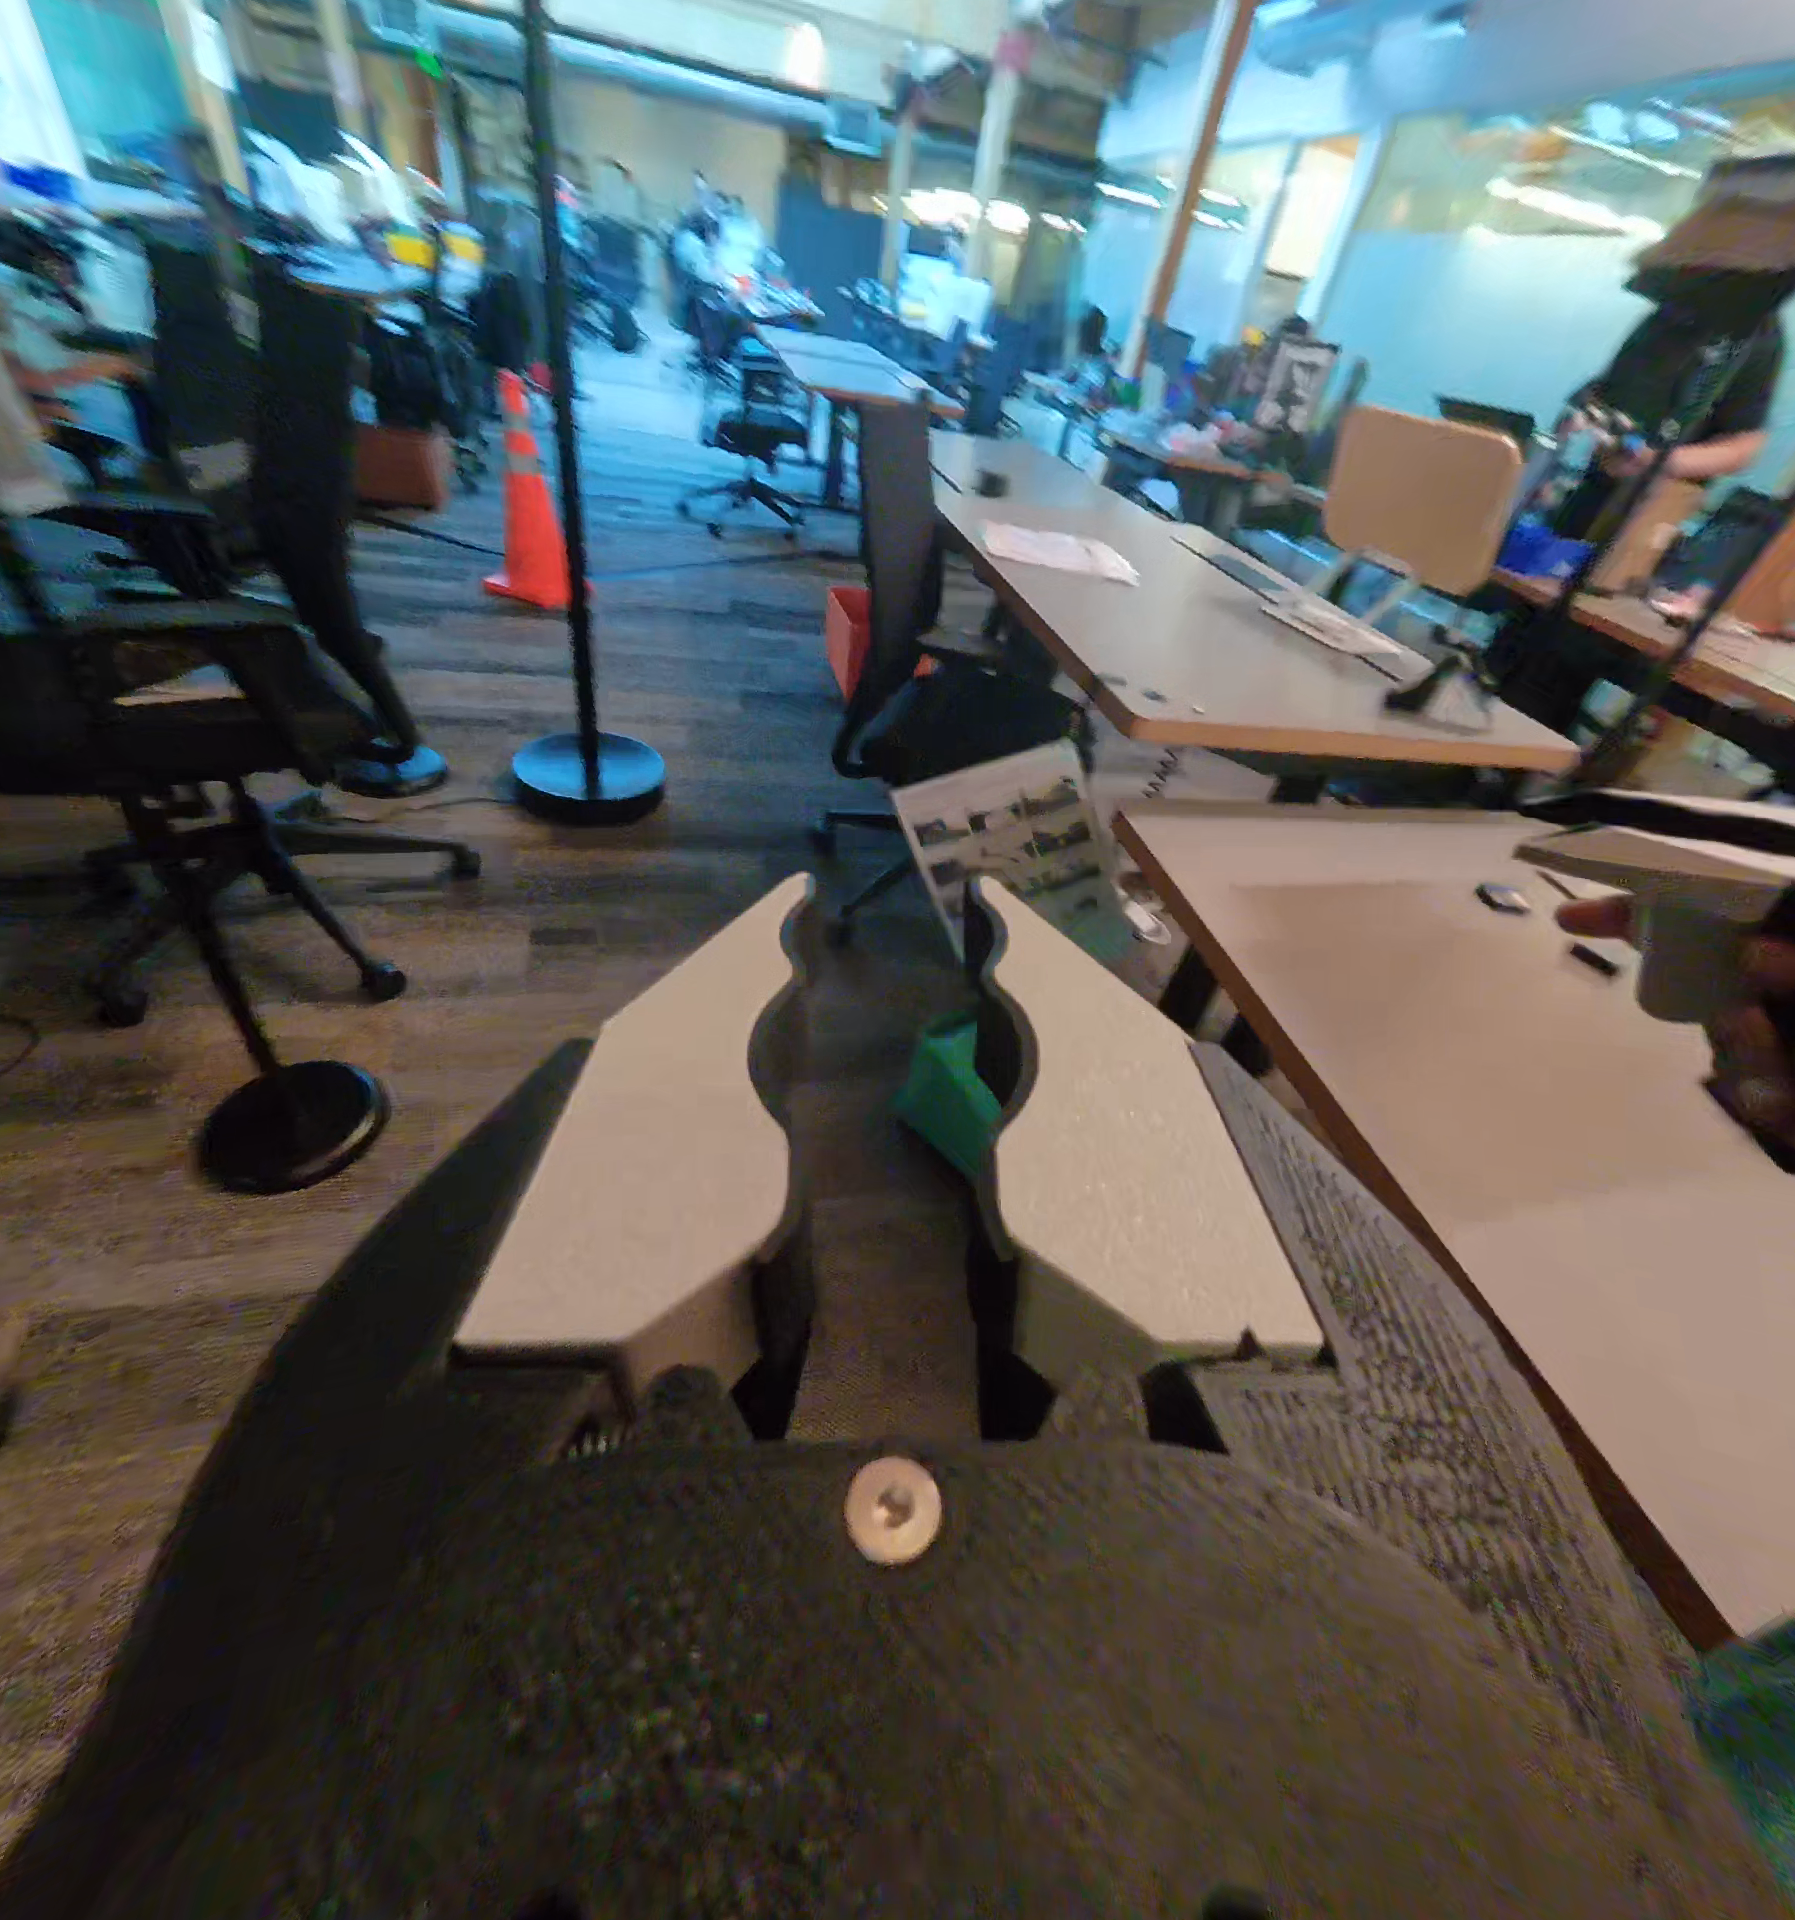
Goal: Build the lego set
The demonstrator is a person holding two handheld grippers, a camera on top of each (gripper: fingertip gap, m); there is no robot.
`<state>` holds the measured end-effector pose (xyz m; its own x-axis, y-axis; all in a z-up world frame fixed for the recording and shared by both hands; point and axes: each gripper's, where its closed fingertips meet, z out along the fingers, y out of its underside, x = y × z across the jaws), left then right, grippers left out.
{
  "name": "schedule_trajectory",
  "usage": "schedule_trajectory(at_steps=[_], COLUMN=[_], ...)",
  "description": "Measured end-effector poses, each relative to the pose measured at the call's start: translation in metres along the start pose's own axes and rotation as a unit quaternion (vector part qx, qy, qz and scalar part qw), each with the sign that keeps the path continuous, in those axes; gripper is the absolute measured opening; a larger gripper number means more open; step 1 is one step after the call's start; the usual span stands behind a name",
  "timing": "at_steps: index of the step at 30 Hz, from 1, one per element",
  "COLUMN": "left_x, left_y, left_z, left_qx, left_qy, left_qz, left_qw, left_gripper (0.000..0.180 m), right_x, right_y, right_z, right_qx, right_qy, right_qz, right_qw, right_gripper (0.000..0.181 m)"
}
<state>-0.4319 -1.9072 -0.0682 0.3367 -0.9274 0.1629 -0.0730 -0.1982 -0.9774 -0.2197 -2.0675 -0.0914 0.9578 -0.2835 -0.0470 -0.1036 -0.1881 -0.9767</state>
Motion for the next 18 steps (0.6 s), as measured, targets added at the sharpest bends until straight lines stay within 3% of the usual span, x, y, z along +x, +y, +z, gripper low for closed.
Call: schedule_trajectory(at_steps=[4, 14, 18], left_x=[-0.015, -0.019, -0.005], left_y=[0.003, -0.071, -0.102], left_z=[0.083, 0.299, 0.359], left_qx=[-0.020, 0.006, 0.012], left_qy=[0.082, 0.274, 0.330], left_qz=[-0.007, 0.082, 0.050], left_qw=[0.996, 0.958, 0.943], left_gripper=[0.022, 0.008, 0.000], right_x=[0.029, 0.087, 0.110], right_y=[0.015, -0.023, -0.013], right_z=[0.030, 0.095, 0.093], right_qx=[-0.021, -0.007, -0.020], right_qy=[0.036, 0.203, 0.246], right_qz=[0.029, 0.012, 0.049], right_qw=[0.999, 0.979, 0.968], right_gripper=[0.044, 0.041, 0.040])
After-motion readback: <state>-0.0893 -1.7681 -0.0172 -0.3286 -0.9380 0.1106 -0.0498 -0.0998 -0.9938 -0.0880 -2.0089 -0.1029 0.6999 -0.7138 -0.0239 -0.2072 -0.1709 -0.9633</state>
